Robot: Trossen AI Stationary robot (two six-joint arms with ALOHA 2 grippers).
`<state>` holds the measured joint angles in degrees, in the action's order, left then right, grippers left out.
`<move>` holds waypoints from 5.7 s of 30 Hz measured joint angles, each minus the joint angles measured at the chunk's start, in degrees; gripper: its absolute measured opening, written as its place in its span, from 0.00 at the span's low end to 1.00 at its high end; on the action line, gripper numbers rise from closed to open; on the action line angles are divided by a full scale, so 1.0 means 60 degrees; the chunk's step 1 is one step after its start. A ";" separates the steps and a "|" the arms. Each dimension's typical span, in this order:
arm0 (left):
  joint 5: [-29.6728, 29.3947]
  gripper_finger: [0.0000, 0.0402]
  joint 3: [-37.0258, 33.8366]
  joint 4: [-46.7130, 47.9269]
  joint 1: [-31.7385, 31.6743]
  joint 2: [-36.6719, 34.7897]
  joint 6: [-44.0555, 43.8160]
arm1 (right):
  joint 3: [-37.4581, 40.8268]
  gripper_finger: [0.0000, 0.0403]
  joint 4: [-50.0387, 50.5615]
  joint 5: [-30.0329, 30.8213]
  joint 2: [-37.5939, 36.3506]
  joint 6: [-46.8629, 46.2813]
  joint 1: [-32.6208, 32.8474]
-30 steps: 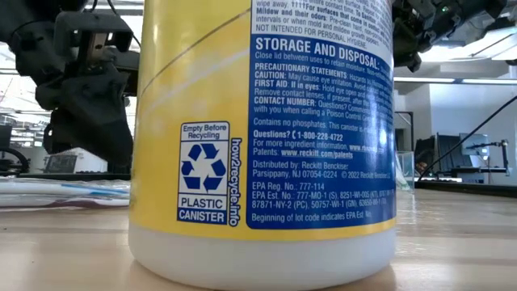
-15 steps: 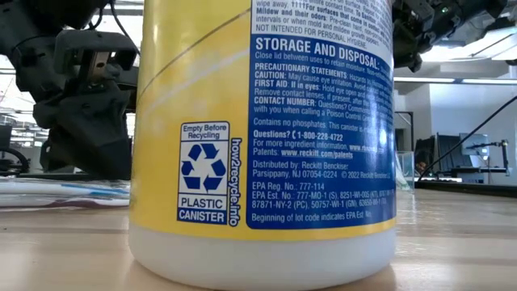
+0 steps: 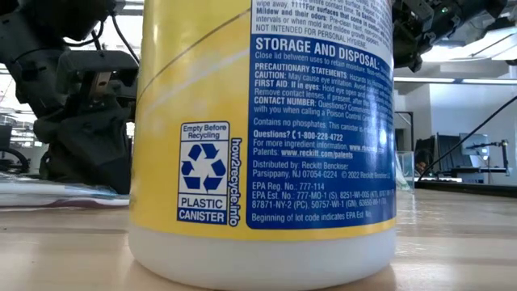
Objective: Pick & Place toothbrushing station
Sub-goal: Put the blue toothbrush into the transparent organizer
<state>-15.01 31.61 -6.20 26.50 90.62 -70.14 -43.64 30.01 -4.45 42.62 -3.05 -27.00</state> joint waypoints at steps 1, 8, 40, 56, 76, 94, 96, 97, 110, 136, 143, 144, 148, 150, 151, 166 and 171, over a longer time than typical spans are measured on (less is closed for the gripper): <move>-0.0008 0.16 -0.0007 0.0031 0.0000 -0.0051 -0.0005 | 0.0000 0.30 -0.0003 0.0000 -0.0002 0.0000 0.0000; -0.0145 0.01 -0.0011 0.0003 0.0000 -0.0228 0.0115 | 0.0000 0.30 0.0001 0.0000 0.0017 0.0000 0.0000; -0.3110 0.00 -0.0018 -0.1333 -0.0969 -0.1955 0.3711 | 0.0000 0.30 0.0001 -0.0001 0.0017 0.0001 0.0000; -0.2975 0.00 -0.0016 -0.5409 -0.2518 -0.1955 0.7247 | 0.0000 0.30 -0.0120 -0.0090 0.0017 0.0000 0.0000; -0.1392 0.00 0.0193 -0.8531 -0.3986 -0.1950 0.9079 | 0.0015 0.30 -0.2747 -0.2556 0.0843 0.0077 0.0205; 0.0043 0.00 0.3629 -0.8611 -0.4554 0.0984 1.0224 | 0.0000 0.30 -0.4959 -0.2803 0.1510 0.0361 0.1133; 0.0165 0.00 0.3934 -0.8629 -0.4564 0.1235 1.0230 | 0.0000 0.30 -0.5015 -0.2805 0.1511 0.0358 0.1133; 0.0234 0.00 0.4104 -0.8632 -0.4564 0.1370 1.0293 | 0.0000 0.30 -0.5019 -0.2801 0.1521 0.0360 0.1129; 0.0314 0.00 0.4863 -0.8640 -0.4557 0.2173 1.0475 | 0.0000 0.30 -0.5429 -0.3258 0.1536 0.0260 0.1133; 0.0318 0.00 0.4867 -0.8838 -0.4551 0.2173 1.0654 | 0.0000 0.04 -0.6698 -0.3252 0.2162 0.0371 0.1606; 0.0314 0.00 0.4867 -0.8816 -0.4554 0.2173 1.0651 | 0.0000 0.02 -0.6646 -0.3253 0.2159 0.0555 0.1609; 0.0314 0.00 0.4867 -0.8815 -0.4554 0.2173 1.0650 | 0.0000 0.02 -0.6643 -0.3253 0.2158 0.0557 0.1610; 0.0314 0.00 0.4867 -0.8815 -0.4554 0.2173 1.0654 | 0.0000 0.01 -0.6633 -0.3253 0.2155 0.0583 0.1620; 0.0314 0.00 0.4867 -0.8815 -0.4554 0.2173 1.0650 | 0.0000 0.01 -0.6624 -0.3255 0.2155 0.0584 0.1628; 0.0314 0.00 0.4867 -0.8815 -0.4554 0.2173 1.0654 | 0.0000 0.01 -0.6622 -0.3260 0.2155 0.0583 0.1628; 0.0248 0.18 0.4867 -0.7646 -0.4623 0.1724 1.1116 | 0.0000 0.01 -0.5589 -0.3284 0.1430 0.0583 0.1167; 0.0257 0.22 0.4863 -0.6476 -0.4579 0.1441 1.1086 | 0.0000 0.01 -0.4421 -0.3206 0.0940 0.0582 0.0575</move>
<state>-13.47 60.80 -45.06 -0.97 99.26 -3.62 -43.64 3.49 -23.69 48.26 0.44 -23.55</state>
